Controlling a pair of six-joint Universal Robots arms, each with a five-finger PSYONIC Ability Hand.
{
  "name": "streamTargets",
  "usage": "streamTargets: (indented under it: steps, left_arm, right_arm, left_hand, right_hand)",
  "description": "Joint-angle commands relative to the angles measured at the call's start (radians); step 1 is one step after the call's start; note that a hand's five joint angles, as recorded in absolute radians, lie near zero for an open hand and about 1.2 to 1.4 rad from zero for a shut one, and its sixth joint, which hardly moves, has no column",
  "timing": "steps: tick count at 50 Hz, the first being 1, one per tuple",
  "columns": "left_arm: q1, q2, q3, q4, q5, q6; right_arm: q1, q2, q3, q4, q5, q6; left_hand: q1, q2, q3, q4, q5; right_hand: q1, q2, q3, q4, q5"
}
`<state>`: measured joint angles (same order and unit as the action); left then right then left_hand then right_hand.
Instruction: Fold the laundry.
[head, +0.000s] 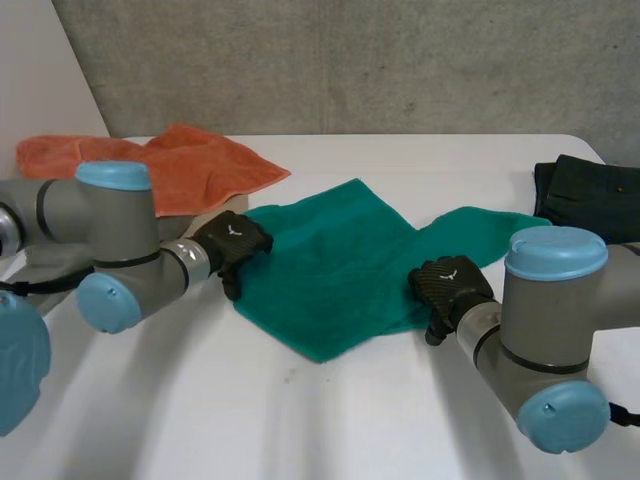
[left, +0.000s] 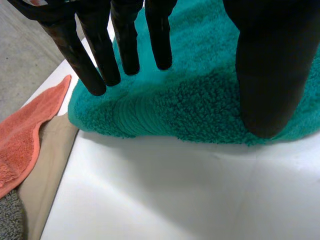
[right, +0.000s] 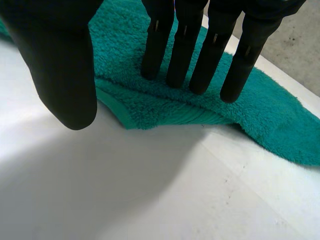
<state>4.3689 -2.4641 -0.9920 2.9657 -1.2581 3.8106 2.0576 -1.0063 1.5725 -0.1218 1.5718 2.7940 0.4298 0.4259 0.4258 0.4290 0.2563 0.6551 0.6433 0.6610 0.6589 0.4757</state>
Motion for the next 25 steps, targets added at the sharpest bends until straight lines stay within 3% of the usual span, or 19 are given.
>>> streamTargets:
  steps: [1,6,8,10,11,18,22,25]
  left_arm:
    - [-0.014,-0.044,0.05,-0.01,-0.03,0.001]
    - [-0.019,-0.053,0.064,-0.008,-0.046,0.009]
    - [-0.02,-0.047,0.058,-0.005,-0.058,0.004]
    - [-0.023,-0.035,0.053,-0.004,-0.067,0.001]
    - [-0.028,-0.021,0.044,-0.005,-0.079,-0.003]
    - [-0.043,0.123,-0.063,-0.02,-0.106,-0.031]
    - [-0.045,0.289,-0.177,-0.056,-0.127,-0.068]
    - [-0.042,0.451,-0.286,-0.076,-0.149,-0.097]
  right_arm:
    - [0.002,0.046,-0.02,-0.062,0.001,-0.033]
    - [0.002,0.083,-0.043,-0.093,0.001,-0.056]
    - [-0.001,0.098,-0.054,-0.108,0.001,-0.07]
    - [-0.004,0.104,-0.061,-0.12,0.002,-0.076]
    - [-0.01,0.107,-0.068,-0.137,0.005,-0.079]
    - [-0.059,0.1,-0.094,-0.165,0.016,-0.057]
    - [-0.088,0.023,-0.094,-0.089,0.011,-0.033]
    - [-0.125,-0.112,-0.118,0.072,-0.004,-0.071]
  left_hand:
    - [0.344,0.348,0.348,0.345,0.343]
    - [0.76,0.764,0.764,0.761,0.759]
    - [0.966,0.97,0.97,0.967,0.965]
    - [0.966,0.97,0.97,0.967,0.965]
    - [0.966,0.97,0.97,0.967,0.965]
    - [0.966,0.97,0.97,0.967,0.965]
    - [0.966,0.97,0.97,0.967,0.965]
    - [0.966,0.97,0.97,0.967,0.965]
  right_hand:
    - [0.101,0.113,0.095,0.097,0.106]
    - [0.171,0.183,0.165,0.167,0.176]
    - [0.315,0.326,0.309,0.311,0.319]
    - [0.508,0.52,0.502,0.504,0.513]
    - [0.739,0.751,0.733,0.735,0.744]
    - [0.741,0.753,0.735,0.737,0.746]
    - [0.741,0.753,0.735,0.737,0.746]
    - [0.741,0.753,0.735,0.737,0.746]
